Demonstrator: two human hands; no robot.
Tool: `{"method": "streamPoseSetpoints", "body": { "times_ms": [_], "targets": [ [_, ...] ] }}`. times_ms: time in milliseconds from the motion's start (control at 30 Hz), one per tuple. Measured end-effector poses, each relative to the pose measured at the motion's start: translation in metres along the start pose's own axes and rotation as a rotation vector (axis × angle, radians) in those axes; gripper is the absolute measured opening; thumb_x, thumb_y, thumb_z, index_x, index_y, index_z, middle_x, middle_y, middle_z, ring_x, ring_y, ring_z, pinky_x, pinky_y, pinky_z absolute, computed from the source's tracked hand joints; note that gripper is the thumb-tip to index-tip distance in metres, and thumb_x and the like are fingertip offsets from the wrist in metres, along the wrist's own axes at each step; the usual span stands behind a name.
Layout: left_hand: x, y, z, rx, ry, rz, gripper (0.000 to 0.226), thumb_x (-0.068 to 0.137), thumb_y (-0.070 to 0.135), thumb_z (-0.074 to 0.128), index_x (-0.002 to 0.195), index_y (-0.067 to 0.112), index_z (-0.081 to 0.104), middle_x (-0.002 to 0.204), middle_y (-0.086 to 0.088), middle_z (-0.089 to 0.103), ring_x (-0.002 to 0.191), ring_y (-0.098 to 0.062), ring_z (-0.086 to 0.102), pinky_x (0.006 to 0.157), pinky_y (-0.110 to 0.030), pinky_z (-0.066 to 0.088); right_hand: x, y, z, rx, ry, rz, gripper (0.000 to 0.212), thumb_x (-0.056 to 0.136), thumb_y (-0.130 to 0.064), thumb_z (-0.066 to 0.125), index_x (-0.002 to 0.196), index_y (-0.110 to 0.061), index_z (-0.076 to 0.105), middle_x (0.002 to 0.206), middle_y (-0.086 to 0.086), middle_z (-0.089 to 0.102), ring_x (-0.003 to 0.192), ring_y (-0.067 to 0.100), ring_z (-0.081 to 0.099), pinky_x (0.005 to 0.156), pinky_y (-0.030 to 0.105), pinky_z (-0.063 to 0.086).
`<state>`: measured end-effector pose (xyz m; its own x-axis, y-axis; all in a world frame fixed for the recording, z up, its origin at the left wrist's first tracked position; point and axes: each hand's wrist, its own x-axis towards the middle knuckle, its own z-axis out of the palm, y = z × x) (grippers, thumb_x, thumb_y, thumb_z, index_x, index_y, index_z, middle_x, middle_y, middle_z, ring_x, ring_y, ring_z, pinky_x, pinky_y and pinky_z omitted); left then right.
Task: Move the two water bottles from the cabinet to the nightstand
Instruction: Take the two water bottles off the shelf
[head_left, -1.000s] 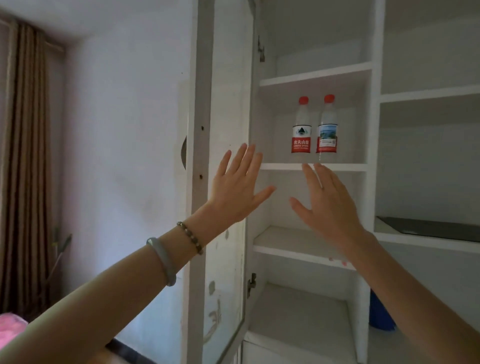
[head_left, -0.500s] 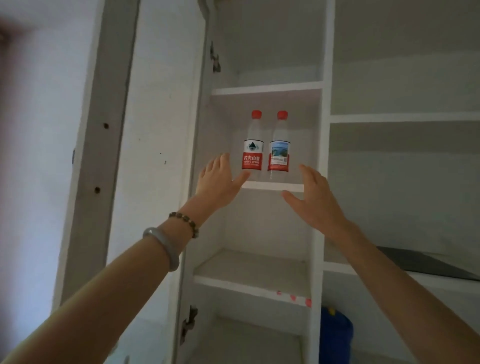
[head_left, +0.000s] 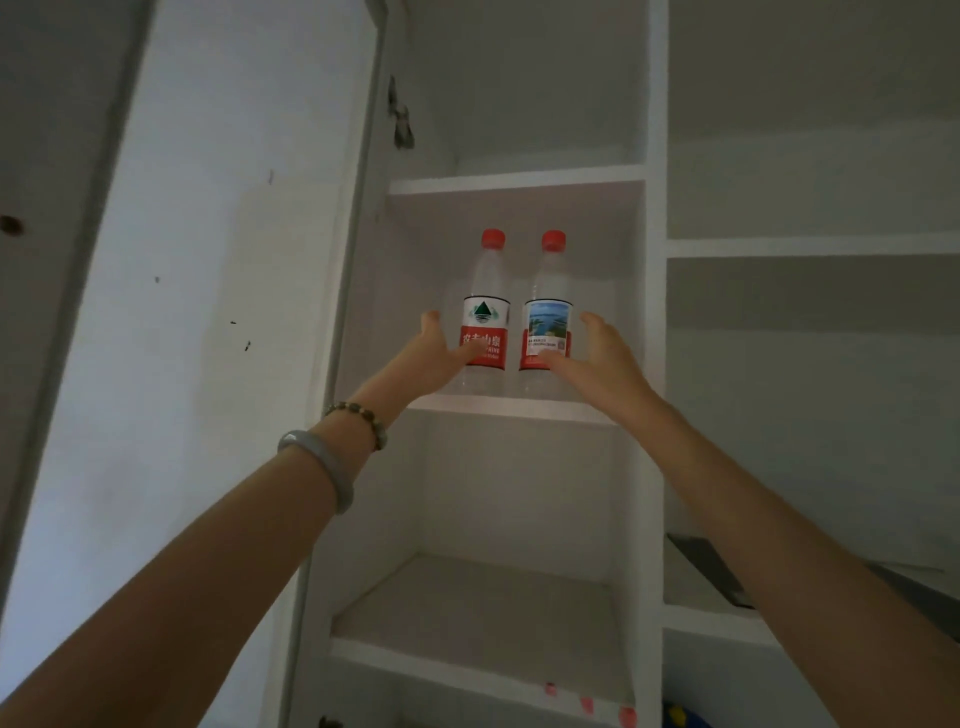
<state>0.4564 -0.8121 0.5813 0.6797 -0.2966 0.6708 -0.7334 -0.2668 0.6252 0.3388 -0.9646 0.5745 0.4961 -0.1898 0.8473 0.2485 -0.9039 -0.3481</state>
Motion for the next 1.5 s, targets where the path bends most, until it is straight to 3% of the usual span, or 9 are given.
{"method": "streamPoseSetpoints", "body": {
  "times_ms": [133,233,400,633,867,1200,1333,1433,1500],
  "targets": [
    [0.028,-0.007,0.009,-0.081,-0.026,-0.053,0.081,0.087,0.038,0.058,0.143,0.002,0.012,0.140,-0.018,0.041,0.122,-0.030,0.046,0.092,-0.034,0.040,0.034,0.019,0.018,0.043,-0.008,0.089,0.057,0.083,-0.027,0.064,0.129,-0.008,0.037,0.124,0.011,0.052,0.089,0.011,0.047,0.057,0.013,0.035],
    [0.042,-0.011,0.012,-0.020,-0.022,-0.066,0.074,0.086,0.043,0.058,0.136,-0.002,0.028,0.130,-0.014,0.050,0.106,-0.025,0.053,0.081,-0.030,0.040,0.053,0.030,0.030,0.110,-0.009,0.188,0.060,0.079,-0.034,0.068,0.125,-0.008,0.040,0.115,0.006,0.057,0.088,0.013,0.052,0.060,0.019,0.039],
    [0.063,-0.017,0.018,-0.090,-0.064,-0.060,0.058,0.082,0.045,0.063,0.123,0.007,0.048,0.113,-0.008,0.060,0.094,-0.020,0.056,0.080,-0.038,0.052,0.073,0.043,0.044,0.194,-0.027,0.301,0.055,0.070,-0.042,0.073,0.113,-0.014,0.053,0.102,0.001,0.065,0.085,0.013,0.060,0.054,0.022,0.041],
    [0.069,-0.019,0.022,-0.092,-0.112,-0.003,0.045,0.078,0.044,0.067,0.111,0.016,0.053,0.101,-0.004,0.063,0.076,-0.013,0.060,0.055,-0.025,0.048,0.078,0.050,0.047,0.286,-0.092,0.369,0.048,0.063,-0.041,0.078,0.103,-0.021,0.061,0.097,0.003,0.069,0.087,0.020,0.065,0.083,0.042,0.053],
    [0.068,-0.016,0.019,-0.155,-0.076,0.028,0.036,0.078,0.040,0.069,0.103,0.017,0.056,0.094,-0.003,0.065,0.071,-0.009,0.062,0.053,-0.025,0.049,0.076,0.046,0.044,0.290,-0.047,0.364,0.043,0.062,-0.038,0.080,0.097,-0.018,0.062,0.093,0.005,0.070,0.082,0.019,0.067,0.079,0.041,0.056],
    [0.041,0.017,-0.012,-0.093,-0.053,0.084,0.047,0.076,0.045,0.069,0.111,0.016,0.056,0.099,-0.003,0.065,0.089,-0.020,0.065,0.074,-0.038,0.056,0.060,0.026,0.023,0.295,-0.015,0.315,0.045,0.063,-0.035,0.081,0.099,-0.018,0.061,0.093,0.001,0.068,0.078,0.012,0.065,0.067,0.030,0.054],
    [0.017,0.024,-0.019,-0.067,-0.046,0.070,0.039,0.076,0.044,0.069,0.103,0.020,0.055,0.096,-0.002,0.065,0.089,-0.020,0.065,0.072,-0.037,0.056,0.046,0.013,0.004,0.343,-0.020,0.284,0.037,0.064,-0.034,0.081,0.091,-0.022,0.058,0.092,0.000,0.067,0.080,0.013,0.065,0.068,0.029,0.053],
    [-0.002,0.032,-0.026,-0.062,-0.032,0.052,0.046,0.076,0.044,0.069,0.111,0.017,0.056,0.098,-0.003,0.065,0.087,-0.018,0.065,0.067,-0.035,0.056,0.028,0.005,-0.008,0.399,-0.049,0.256,0.032,0.066,-0.031,0.080,0.087,-0.024,0.057,0.088,-0.003,0.066,0.077,0.008,0.063,0.059,0.024,0.048],
    [-0.019,0.036,-0.029,-0.053,-0.037,0.035,0.045,0.077,0.042,0.068,0.112,0.017,0.055,0.097,-0.002,0.064,0.081,-0.016,0.064,0.063,-0.032,0.054,0.014,0.003,-0.012,0.440,-0.074,0.257,0.034,0.065,-0.029,0.081,0.090,-0.021,0.059,0.090,-0.002,0.067,0.078,0.010,0.065,0.064,0.026,0.051]
  ]
}}
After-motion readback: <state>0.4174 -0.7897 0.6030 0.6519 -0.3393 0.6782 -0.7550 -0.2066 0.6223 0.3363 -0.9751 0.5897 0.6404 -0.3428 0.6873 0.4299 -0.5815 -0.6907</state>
